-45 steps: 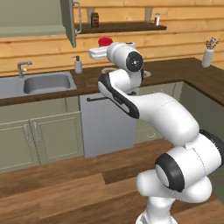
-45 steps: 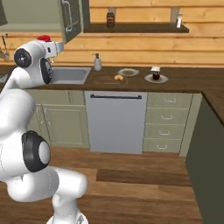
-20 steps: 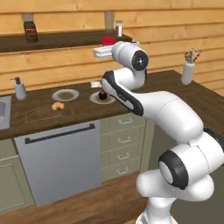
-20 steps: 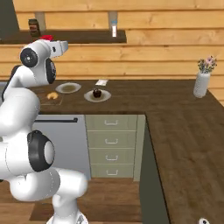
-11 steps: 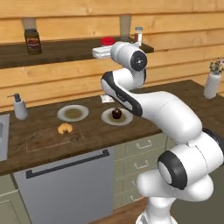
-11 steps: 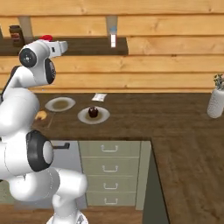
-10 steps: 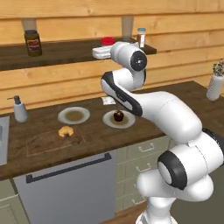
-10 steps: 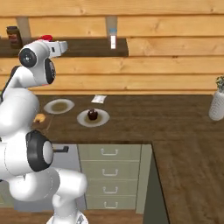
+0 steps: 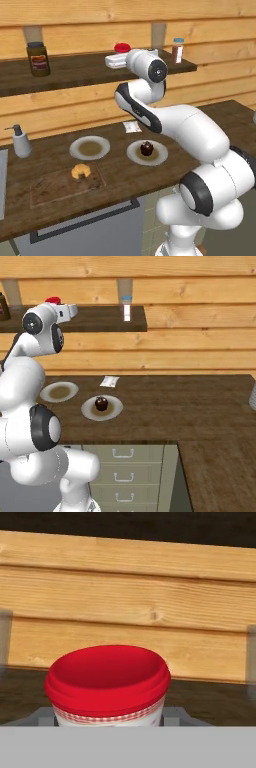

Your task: From the different types of pastries on the counter, select a croissant and place it on the cutting board. Then retrieve a jar of jam from the cabinet and place it alongside the croissant on the cutting board.

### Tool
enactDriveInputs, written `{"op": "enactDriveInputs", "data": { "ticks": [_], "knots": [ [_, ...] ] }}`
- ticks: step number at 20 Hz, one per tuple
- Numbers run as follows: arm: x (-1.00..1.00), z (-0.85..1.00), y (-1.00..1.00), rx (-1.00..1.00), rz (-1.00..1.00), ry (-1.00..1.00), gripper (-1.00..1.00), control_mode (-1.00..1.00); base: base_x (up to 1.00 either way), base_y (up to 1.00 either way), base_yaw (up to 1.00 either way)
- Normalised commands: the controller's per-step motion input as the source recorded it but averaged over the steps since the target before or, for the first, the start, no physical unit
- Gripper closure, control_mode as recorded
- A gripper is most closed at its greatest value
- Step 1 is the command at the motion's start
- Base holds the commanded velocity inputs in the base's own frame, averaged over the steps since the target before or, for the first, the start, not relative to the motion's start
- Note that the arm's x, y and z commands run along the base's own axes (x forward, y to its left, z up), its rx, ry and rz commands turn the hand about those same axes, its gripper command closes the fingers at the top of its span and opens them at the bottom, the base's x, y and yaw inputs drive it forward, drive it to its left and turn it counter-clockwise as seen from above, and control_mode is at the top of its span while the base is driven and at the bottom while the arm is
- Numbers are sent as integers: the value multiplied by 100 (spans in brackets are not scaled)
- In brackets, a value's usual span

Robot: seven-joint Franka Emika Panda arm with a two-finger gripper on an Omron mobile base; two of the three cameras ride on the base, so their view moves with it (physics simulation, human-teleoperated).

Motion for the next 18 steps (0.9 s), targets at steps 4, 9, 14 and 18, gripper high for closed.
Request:
{"op": "enactDriveInputs", "data": {
  "ticks": [4, 9, 14, 18],
  "knots": [
    [0, 0, 0, 0, 0, 0, 100, 100, 0, 0, 0],
    [0, 0, 0, 0, 0, 0, 100, 100, 0, 0, 0],
    [0, 0, 0, 0, 0, 0, 100, 100, 0, 0, 0],
    [-15, 0, 0, 0, 0, 0, 100, -100, 0, 0, 0]
  ]
}}
